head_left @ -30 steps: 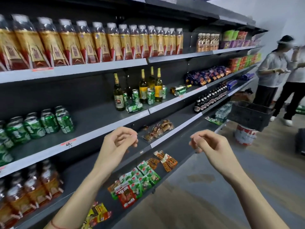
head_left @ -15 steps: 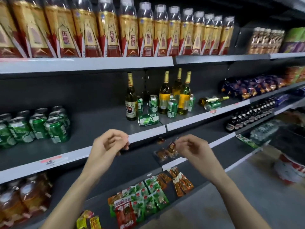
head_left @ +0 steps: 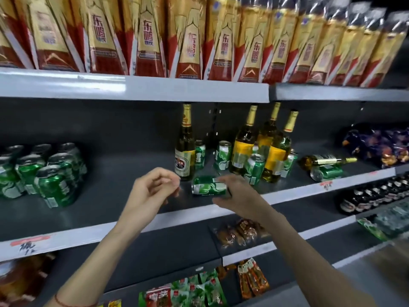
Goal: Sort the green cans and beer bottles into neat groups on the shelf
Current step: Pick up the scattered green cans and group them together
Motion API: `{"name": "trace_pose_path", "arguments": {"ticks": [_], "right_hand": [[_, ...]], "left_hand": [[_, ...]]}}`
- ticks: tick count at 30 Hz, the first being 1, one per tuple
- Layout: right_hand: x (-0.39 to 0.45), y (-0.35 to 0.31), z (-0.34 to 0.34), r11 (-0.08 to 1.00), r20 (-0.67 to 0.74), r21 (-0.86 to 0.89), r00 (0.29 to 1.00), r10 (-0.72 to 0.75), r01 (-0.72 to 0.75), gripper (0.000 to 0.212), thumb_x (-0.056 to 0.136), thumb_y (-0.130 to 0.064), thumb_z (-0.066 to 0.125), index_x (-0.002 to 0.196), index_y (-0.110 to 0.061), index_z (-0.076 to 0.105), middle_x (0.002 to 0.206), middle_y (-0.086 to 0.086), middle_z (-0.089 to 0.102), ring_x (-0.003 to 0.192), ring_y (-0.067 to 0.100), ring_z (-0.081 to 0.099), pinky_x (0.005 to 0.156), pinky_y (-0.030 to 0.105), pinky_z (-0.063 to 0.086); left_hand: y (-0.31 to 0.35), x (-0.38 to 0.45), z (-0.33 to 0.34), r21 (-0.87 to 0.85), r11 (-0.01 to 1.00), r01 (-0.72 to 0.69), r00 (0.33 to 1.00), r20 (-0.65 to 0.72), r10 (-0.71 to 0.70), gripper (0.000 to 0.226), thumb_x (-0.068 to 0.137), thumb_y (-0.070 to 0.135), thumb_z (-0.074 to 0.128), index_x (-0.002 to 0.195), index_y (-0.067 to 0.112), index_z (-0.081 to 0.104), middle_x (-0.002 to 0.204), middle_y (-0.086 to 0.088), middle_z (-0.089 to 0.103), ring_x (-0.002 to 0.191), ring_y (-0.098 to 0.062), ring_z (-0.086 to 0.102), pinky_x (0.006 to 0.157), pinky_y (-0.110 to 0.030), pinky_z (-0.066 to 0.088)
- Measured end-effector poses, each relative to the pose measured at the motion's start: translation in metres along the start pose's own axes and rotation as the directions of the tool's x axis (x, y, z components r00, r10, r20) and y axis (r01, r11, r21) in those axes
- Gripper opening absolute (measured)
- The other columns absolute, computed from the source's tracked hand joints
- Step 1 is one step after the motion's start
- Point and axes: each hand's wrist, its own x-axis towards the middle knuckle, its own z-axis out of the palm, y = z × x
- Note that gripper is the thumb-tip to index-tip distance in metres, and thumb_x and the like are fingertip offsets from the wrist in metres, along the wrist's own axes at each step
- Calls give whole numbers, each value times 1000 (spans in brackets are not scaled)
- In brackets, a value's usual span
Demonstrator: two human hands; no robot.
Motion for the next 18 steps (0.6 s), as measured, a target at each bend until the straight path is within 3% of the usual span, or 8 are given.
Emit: {"name": "trace_pose_path", "arguments": {"ticks": [2,5,8,10,15,18], "right_hand": [[29,5,3,990,79,-124,995,-59,68,76,93,-41,73,154,-13,37,155,9,42,146,26,31,113,34,30],[69,10,15,923,164,-343,979,-125,175,85,90,-42,74,155,-6,32,154,14,41,144,32,32,117,40,29],[100,19,31,832,215,-500,965,-147,239,81,87,-47,75,148,-7,39,147,12,48,136,32,39,114,43,33],[113,28,39,813,241,-526,961,-139,250,78,85,-50,75,142,-8,44,140,11,54,130,31,43,109,44,35],[125,48,50,869,208,-436,966,-155,234,73,80,-51,74,138,-14,49,132,7,62,121,29,47,104,45,35],[119,56,50,992,57,-94,995,-78,83,75,74,-52,76,136,-18,50,119,1,67,113,24,57,101,41,43]], "left_hand": [[-3,8,5,19,1000,21,999,-41,-20,18,101,7,66,90,20,73,79,-5,74,74,-10,69,64,-20,51],[-3,16,13,34,999,37,994,-105,-33,20,101,9,66,89,23,72,81,-1,75,77,-12,70,66,-23,52],[-3,21,18,69,996,59,985,-167,-47,17,100,11,68,89,23,71,83,-2,76,78,-13,71,68,-29,51],[-2,23,22,61,996,69,977,-208,-55,7,94,21,69,88,24,71,83,-3,76,78,-13,72,66,-25,52],[-5,23,26,77,993,86,969,-239,-66,7,89,29,67,87,24,71,82,-3,76,76,-12,72,63,-20,52],[-9,22,27,82,993,88,970,-234,-67,9,88,33,69,87,24,72,81,-2,76,76,-14,72,63,-21,51]]}}
